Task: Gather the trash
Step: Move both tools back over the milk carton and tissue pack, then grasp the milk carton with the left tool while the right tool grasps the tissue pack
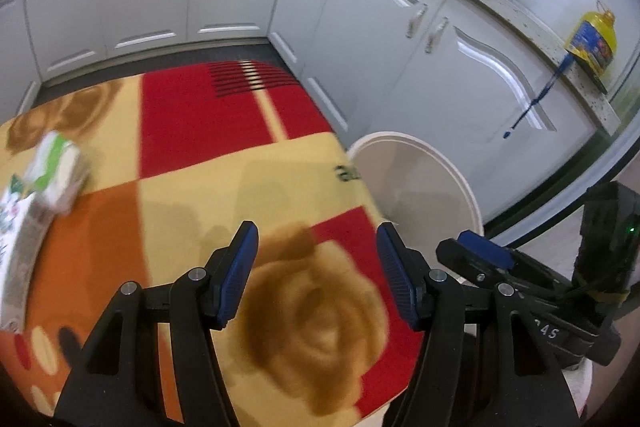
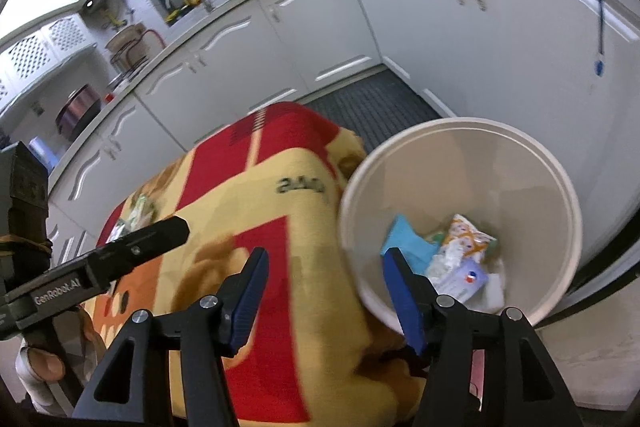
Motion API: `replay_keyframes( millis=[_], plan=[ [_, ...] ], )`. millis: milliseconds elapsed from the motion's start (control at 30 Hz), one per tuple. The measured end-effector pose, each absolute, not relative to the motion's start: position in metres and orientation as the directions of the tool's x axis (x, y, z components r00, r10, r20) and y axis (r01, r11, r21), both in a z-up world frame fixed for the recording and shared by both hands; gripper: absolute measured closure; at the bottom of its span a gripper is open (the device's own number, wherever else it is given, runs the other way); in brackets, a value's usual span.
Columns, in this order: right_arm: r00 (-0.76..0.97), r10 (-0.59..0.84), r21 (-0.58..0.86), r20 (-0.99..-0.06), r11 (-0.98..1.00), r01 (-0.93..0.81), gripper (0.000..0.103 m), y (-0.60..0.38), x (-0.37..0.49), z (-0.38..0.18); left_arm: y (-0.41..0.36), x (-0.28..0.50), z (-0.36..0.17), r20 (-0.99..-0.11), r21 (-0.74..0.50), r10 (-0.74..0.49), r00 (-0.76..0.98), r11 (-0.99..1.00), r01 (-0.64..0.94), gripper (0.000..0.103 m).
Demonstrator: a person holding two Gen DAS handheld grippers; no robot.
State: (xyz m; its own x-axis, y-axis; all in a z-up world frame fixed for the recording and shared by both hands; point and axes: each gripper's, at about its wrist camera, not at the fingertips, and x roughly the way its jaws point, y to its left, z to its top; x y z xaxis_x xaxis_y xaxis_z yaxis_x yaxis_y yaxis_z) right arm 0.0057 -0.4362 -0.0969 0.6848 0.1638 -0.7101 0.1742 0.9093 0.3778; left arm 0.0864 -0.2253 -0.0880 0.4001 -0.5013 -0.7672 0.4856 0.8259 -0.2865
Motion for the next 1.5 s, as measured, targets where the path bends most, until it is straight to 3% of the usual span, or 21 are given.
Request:
replay_keyframes(
  millis=[667, 1033, 1500],
  plan=[
    [0.634, 0.276, 0.354, -0.722, 0.935, -0.003, 0.039, -0.339, 0.041, -0.096, -0.113, 0.085, -0.086, -0.77, -0.288, -0.438, 0.465, 0.888, 0.359, 0.043],
    [0.592, 0.332, 0.351, -0.734, 0.932, -0.088, 0.034, -0.297, 0.062, -0.097, -0.032, 0.097, -0.077, -0.779, -0.231, -0.379, 0.501, 0.914, 0.332, 0.026],
    [0.546, 0.356, 0.335, -0.759, 0.932, -0.141, 0.033, -0.259, 0.093, -0.101, -0.037, 0.147, -0.121, -0.86, -0.103, -0.278, 0.428, 0.916, 0.387, 0.027]
  ],
)
